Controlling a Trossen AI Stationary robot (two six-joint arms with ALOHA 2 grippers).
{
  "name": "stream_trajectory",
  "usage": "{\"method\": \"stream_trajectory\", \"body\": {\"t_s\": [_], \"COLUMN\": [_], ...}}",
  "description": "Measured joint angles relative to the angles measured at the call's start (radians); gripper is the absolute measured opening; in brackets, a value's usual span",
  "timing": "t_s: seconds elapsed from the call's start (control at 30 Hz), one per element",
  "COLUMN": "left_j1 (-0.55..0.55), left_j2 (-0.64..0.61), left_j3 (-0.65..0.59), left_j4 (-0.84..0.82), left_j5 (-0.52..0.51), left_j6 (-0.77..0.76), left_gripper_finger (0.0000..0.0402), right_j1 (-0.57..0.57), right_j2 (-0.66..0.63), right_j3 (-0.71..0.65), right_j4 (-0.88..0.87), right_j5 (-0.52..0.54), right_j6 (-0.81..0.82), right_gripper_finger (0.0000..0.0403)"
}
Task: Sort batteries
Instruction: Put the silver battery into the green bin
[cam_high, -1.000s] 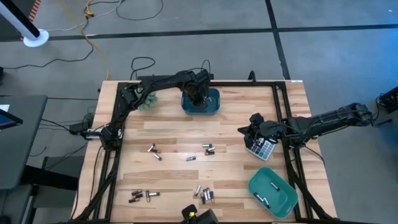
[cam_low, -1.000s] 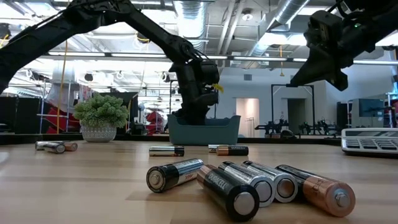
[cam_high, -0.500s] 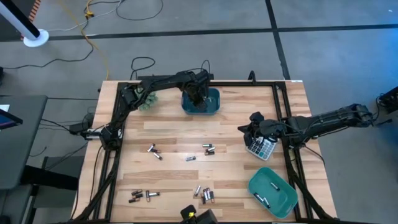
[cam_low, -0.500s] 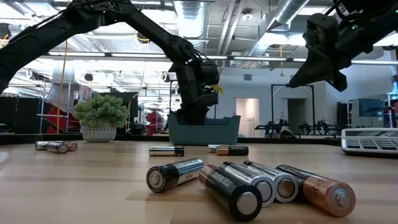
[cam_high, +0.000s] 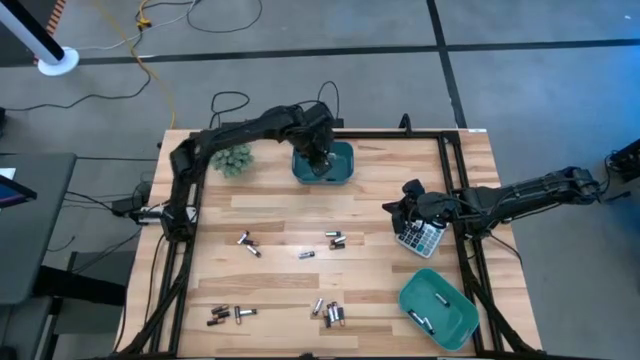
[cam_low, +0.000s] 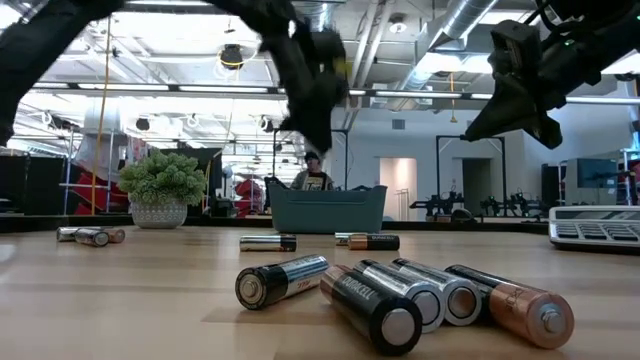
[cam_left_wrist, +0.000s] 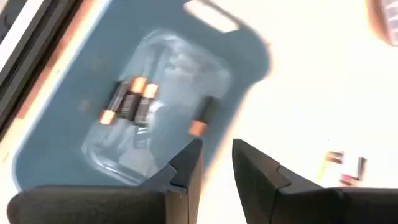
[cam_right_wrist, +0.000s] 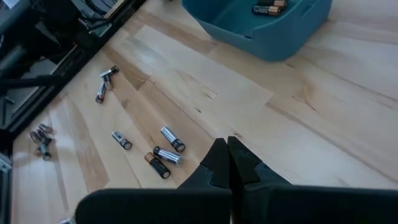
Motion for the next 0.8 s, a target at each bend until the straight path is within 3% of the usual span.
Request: {"method": "stream_trajectory", "body": {"t_s": [0.27,0.6,0.8], "left_j1": [-0.168,-0.394,-0.599], "left_j2": [-0.204,-0.496,-0.677], "left_j3": [-0.123,-0.651,-0.9], "left_j4": [0.089,0.392,0.477], "left_j5": [-0.004,-0.065,-0.265], "left_j6": [-0.115,-0.492,-0.849], "left_gripper_finger": [0.0083,0.0083,0.0083], "right_j1": [0.011,0.081,0.137], "right_j2": [0.0,0.0,0.0], "right_j3": [0.0,0.0,0.0], "right_j4": [0.007,0.024,0.033], "right_j5": [0.0,0.0,0.0], "right_j6": [0.026,0.008,-0.073], "right_gripper_finger": [0.0,0.0,0.0]}}
